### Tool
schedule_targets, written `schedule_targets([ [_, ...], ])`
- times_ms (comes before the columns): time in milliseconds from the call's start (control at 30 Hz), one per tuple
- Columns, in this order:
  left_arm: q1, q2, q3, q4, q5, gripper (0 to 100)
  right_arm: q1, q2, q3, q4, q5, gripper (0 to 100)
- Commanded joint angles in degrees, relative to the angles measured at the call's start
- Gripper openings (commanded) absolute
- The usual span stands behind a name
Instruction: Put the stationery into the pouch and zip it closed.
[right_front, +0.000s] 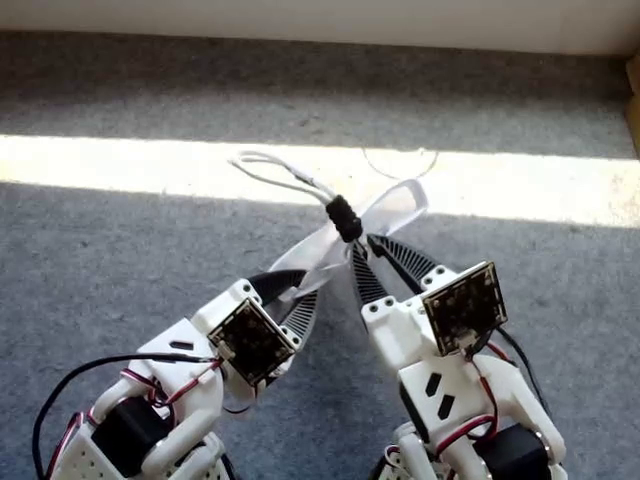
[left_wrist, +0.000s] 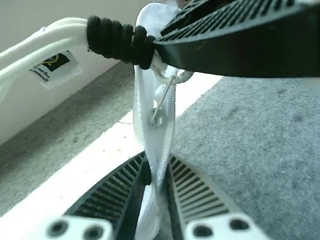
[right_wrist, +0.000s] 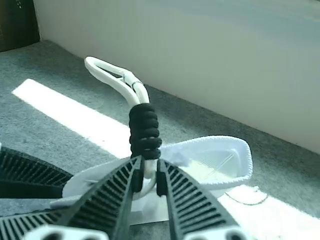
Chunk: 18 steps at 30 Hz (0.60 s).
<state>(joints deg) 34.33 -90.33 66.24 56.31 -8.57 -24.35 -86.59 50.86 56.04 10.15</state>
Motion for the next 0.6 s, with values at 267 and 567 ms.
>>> schedule_targets([
  [267, -1.5, 0.2, -0.2, 0.1, 0.4, 1, 8.0, 0.1, 4.9, -11.7, 2.8, 0.7],
  [567, -1.5, 0.2, -0.2, 0.1, 0.4, 1, 11.4, 0.1, 5.1, -13.8, 2.8, 0.7],
])
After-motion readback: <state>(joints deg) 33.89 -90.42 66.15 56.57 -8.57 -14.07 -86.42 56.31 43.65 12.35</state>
